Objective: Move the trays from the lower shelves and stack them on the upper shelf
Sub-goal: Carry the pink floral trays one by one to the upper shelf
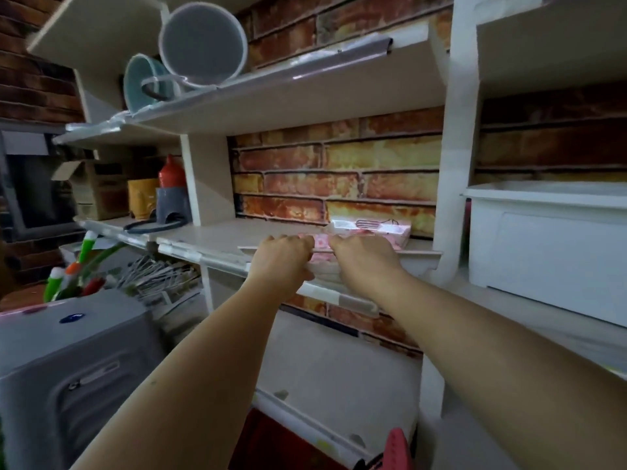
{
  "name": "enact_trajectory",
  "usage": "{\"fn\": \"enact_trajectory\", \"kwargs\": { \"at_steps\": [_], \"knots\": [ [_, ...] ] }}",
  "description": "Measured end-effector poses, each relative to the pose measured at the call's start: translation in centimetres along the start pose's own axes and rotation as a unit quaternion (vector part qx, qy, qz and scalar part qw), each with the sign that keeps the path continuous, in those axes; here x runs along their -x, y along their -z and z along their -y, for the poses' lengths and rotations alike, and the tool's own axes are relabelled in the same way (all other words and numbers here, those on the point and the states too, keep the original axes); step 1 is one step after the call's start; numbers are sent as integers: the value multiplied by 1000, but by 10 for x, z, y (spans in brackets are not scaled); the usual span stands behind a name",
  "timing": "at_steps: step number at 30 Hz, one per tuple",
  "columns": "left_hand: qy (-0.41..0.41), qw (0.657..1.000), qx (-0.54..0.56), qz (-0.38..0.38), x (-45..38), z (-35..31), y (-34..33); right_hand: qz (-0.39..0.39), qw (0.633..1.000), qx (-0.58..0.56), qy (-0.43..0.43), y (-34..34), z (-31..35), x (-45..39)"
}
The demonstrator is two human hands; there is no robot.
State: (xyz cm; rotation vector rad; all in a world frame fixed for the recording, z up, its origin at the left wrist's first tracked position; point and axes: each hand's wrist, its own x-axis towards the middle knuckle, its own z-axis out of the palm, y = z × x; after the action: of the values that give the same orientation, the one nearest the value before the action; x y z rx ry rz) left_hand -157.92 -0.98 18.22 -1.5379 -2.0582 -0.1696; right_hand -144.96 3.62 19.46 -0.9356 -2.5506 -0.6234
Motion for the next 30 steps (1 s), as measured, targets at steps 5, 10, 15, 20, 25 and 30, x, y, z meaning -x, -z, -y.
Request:
{"fn": "enact_trajectory", "kwargs": {
  "at_steps": [5,10,15,20,25,30],
  "knots": [
    [-67,997,41,24,-44,33,-44,60,998,-3,-36,-34,12,-50],
    [-128,987,91,12,-84,57,-83,94,991,-8,-98,-58,23,-87],
    [-174,979,109,0,-106,69,-104,122,982,-14,-143,-70,29,-108],
    [-185,975,125,1,-120,84,-116,130,979,-16,-154,-77,38,-124],
    [-198,971,134,-5,-131,87,-124,153,972,-55,-170,-78,34,-131],
    [-218,967,131,8,-142,82,-126,150,964,-26,-218,-83,24,-130]
  ]
}}
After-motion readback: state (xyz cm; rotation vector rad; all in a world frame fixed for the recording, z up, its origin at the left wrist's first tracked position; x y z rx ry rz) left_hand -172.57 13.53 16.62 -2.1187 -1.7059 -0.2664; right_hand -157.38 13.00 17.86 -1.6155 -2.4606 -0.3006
